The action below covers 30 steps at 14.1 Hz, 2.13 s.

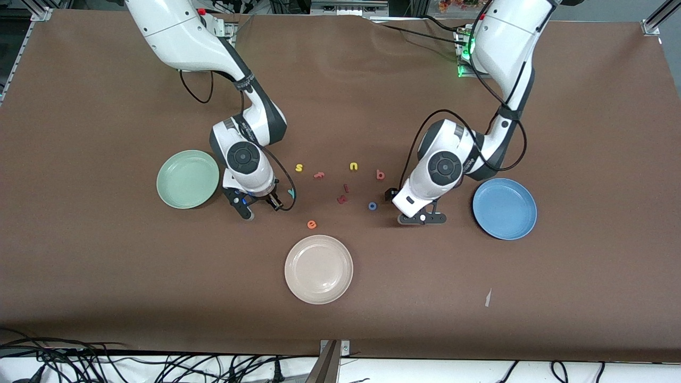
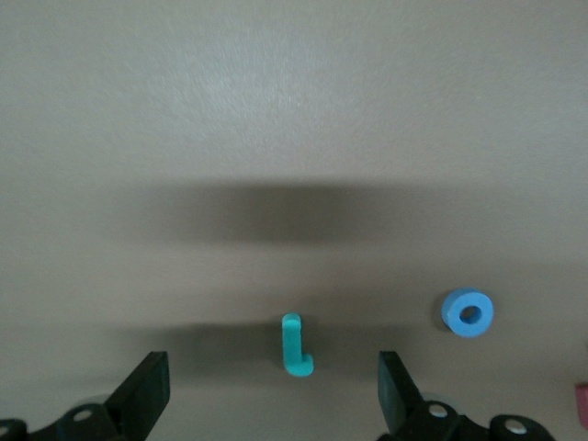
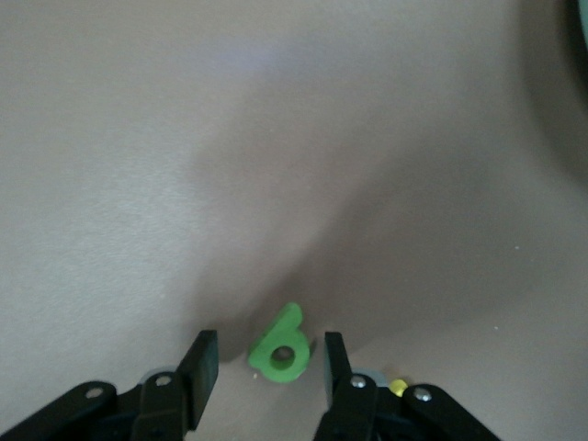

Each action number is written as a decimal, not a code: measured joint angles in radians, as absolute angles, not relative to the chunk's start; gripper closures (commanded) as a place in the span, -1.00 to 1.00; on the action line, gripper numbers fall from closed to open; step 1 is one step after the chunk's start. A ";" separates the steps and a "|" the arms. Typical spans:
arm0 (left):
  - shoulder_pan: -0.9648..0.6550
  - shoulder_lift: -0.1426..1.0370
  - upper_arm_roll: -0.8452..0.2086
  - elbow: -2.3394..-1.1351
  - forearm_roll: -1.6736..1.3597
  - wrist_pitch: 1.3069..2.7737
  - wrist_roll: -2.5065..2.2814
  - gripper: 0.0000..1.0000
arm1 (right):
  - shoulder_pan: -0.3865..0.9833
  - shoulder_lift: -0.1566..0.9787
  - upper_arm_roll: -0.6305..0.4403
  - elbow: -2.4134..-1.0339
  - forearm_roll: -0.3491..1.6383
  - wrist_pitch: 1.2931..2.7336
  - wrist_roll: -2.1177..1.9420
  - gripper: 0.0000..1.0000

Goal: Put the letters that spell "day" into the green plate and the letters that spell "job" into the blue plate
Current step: 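Grasp green 6 with the right gripper while the left gripper grasps cyan l, then drop green 6 on green plate while the left gripper drops l on blue plate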

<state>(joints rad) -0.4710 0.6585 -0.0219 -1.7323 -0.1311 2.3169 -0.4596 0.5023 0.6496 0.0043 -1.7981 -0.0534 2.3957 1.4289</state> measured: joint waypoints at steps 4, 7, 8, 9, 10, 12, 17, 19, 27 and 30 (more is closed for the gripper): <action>-0.484 0.691 -0.022 -1.732 -0.131 2.336 -0.501 -0.28 | 0.502 0.649 0.004 -1.817 -0.053 2.432 1.450 0.68; -0.492 0.697 -0.022 -1.732 -0.131 2.340 -0.530 0.32 | 0.502 0.646 0.004 -1.817 -0.053 2.441 1.450 0.96; -0.495 0.697 -0.020 -1.732 -0.131 2.340 -0.535 0.52 | 0.502 0.645 0.004 -1.817 -0.054 2.441 1.444 0.96; -0.497 0.696 -0.018 -1.731 -0.131 2.340 -0.538 0.74 | 0.502 0.639 0.004 -1.816 -0.054 2.442 1.430 0.96; -0.497 0.695 -0.015 -1.731 -0.131 2.340 -0.538 0.93 | 0.502 0.626 0.001 -1.815 -0.054 2.433 1.409 0.96; -0.497 0.695 -0.014 -1.731 -0.131 2.339 -0.539 1.00 | 0.502 0.576 -0.016 -1.812 -0.054 2.352 1.345 0.96; -0.481 0.687 0.004 -1.689 -0.123 2.232 -0.480 1.00 | 0.496 0.418 -0.137 -1.842 -0.054 2.141 1.072 0.96; -0.422 0.660 0.013 -1.643 -0.120 2.072 -0.292 1.00 | 0.495 0.371 -0.163 -1.916 -0.054 2.144 1.027 0.95; -0.153 0.589 0.018 -1.645 0.064 1.845 0.465 0.93 | 0.488 0.330 -0.350 -2.209 -0.030 2.359 0.739 -1.00; -0.146 0.615 0.017 -1.652 0.110 1.846 0.598 -0.99 | 0.497 0.298 -0.303 -2.209 0.012 2.327 0.763 -1.00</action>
